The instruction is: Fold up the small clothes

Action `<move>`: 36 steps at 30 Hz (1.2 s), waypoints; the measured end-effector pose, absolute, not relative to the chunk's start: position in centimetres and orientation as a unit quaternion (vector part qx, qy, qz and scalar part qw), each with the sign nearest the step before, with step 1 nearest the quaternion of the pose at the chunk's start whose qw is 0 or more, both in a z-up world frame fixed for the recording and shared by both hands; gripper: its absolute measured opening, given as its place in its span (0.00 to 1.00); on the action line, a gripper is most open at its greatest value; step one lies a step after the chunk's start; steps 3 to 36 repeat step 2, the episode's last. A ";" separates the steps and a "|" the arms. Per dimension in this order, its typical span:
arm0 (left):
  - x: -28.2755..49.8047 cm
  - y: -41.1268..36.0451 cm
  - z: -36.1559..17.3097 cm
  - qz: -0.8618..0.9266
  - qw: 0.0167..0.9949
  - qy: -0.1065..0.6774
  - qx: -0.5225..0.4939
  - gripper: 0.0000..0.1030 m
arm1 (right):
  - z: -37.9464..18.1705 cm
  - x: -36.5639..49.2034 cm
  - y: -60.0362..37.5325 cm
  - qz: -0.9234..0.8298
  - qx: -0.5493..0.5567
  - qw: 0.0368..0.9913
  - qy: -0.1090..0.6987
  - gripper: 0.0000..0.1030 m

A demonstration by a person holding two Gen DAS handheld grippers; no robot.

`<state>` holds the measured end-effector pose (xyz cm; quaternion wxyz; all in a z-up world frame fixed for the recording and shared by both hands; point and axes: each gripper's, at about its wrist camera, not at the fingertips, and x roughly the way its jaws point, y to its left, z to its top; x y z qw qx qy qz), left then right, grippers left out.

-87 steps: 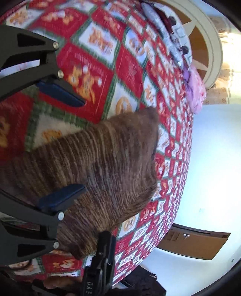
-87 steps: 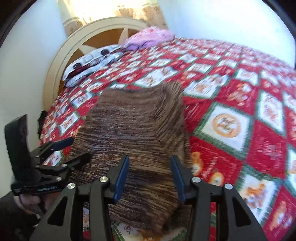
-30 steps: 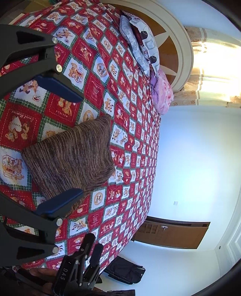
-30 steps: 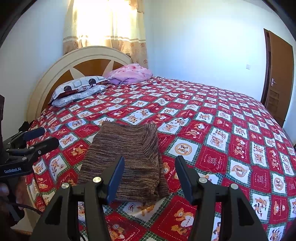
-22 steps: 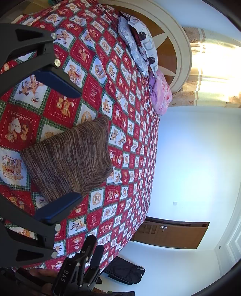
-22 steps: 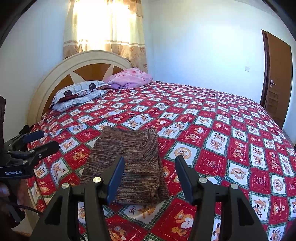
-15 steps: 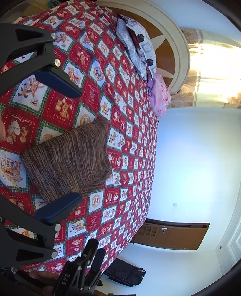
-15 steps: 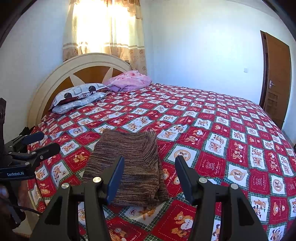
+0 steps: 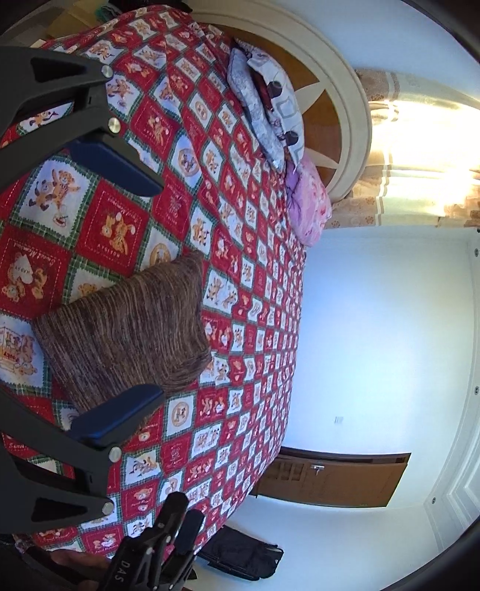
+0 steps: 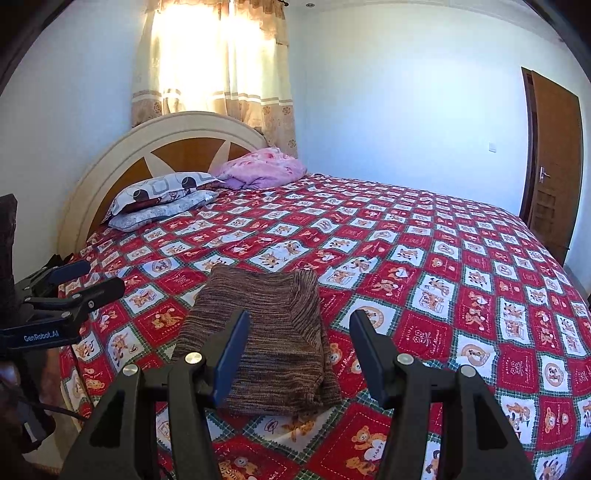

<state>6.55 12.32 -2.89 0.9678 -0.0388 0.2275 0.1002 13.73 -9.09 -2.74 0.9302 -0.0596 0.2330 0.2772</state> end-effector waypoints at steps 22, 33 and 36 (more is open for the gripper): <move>6.5 12.3 -2.9 0.100 0.968 0.226 -0.036 1.00 | -2.8 13.7 -9.0 0.278 -0.061 0.930 0.234 0.57; 6.5 12.3 -2.9 0.100 0.968 0.226 -0.036 1.00 | -2.8 13.7 -9.0 0.278 -0.061 0.930 0.234 0.57; 6.5 12.3 -2.9 0.100 0.968 0.226 -0.036 1.00 | -2.8 13.7 -9.0 0.278 -0.061 0.930 0.234 0.57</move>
